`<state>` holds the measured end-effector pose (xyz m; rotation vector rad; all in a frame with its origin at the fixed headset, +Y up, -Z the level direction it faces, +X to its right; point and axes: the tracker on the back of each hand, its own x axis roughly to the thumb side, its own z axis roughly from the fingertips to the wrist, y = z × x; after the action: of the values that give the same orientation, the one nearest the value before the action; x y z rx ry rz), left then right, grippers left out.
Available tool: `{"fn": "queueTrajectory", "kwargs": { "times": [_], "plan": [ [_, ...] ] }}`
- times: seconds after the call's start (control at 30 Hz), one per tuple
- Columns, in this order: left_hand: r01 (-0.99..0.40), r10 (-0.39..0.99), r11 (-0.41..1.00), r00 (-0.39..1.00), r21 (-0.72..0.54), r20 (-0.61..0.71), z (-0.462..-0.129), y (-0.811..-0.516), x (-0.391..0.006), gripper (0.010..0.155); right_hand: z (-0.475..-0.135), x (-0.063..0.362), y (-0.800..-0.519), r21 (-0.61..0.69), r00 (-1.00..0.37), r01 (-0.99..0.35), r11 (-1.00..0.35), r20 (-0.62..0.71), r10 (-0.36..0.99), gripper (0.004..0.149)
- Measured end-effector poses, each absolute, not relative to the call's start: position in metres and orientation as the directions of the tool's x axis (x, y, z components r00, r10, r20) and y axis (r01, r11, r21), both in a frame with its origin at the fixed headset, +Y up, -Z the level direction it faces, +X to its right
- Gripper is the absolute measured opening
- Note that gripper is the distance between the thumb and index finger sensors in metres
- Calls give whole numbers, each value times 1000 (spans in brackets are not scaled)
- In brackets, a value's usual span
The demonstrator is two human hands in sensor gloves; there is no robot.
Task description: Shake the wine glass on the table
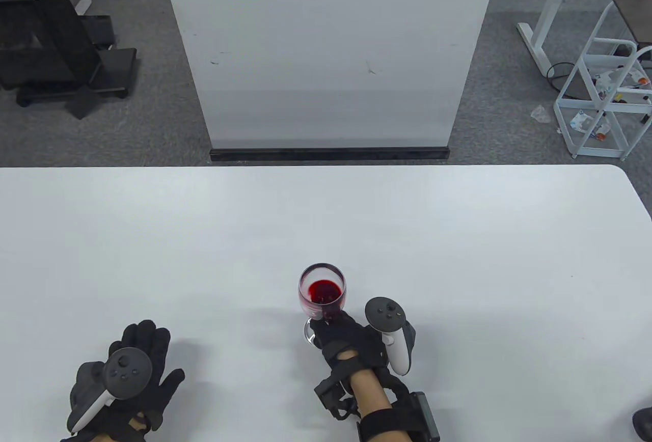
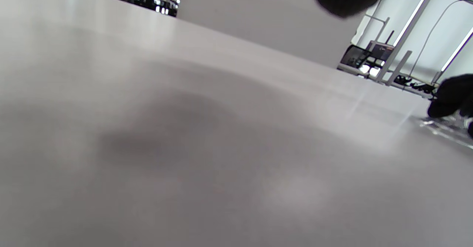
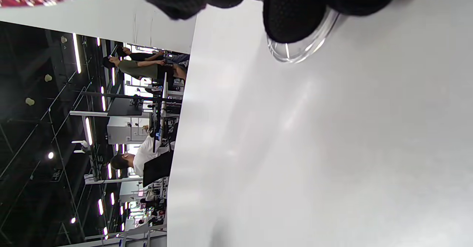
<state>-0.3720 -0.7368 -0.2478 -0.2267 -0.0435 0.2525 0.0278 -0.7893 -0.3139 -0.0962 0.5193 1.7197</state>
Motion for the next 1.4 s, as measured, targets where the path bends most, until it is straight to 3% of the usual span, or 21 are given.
{"fn": "queueTrajectory", "kwargs": {
  "times": [0.1,0.23,0.53,0.67,0.73,0.9,1.03,1.2,1.3,1.4],
  "plan": [
    [-245,254,944,967,-221,10,-247,-736,-373,76,-315,33,-786,299,-303,-931,-207,-320,898,55],
    [-247,255,943,967,-223,11,-248,-737,-373,76,-313,29,-790,275,-226,-952,-133,-345,911,58],
    [-255,262,941,965,-224,5,-248,-735,-374,76,-314,25,-789,298,-254,-942,-154,-333,908,57],
    [-254,261,942,965,-219,6,-247,-735,-374,76,-316,31,-784,296,-345,-921,-254,-317,883,53],
    [-257,264,941,964,-220,6,-247,-735,-374,76,-314,28,-788,229,-288,-948,-220,-327,900,55],
    [-256,264,942,965,-218,6,-247,-735,-374,76,-317,32,-787,329,-289,-928,-175,-338,896,56],
    [-262,269,940,963,-217,4,-247,-735,-374,76,-316,30,-793,283,-207,-953,-106,-357,911,61],
    [-263,270,941,963,-212,3,-246,-734,-375,76,-319,34,-788,352,-281,-923,-155,-340,897,57],
    [-268,275,940,962,-213,4,-246,-733,-375,76,-316,28,-794,298,-211,-949,-104,-356,910,60],
    [-262,269,941,963,-215,4,-246,-734,-375,76,-319,31,-789,361,-252,-925,-116,-356,900,57]
  ]
}}
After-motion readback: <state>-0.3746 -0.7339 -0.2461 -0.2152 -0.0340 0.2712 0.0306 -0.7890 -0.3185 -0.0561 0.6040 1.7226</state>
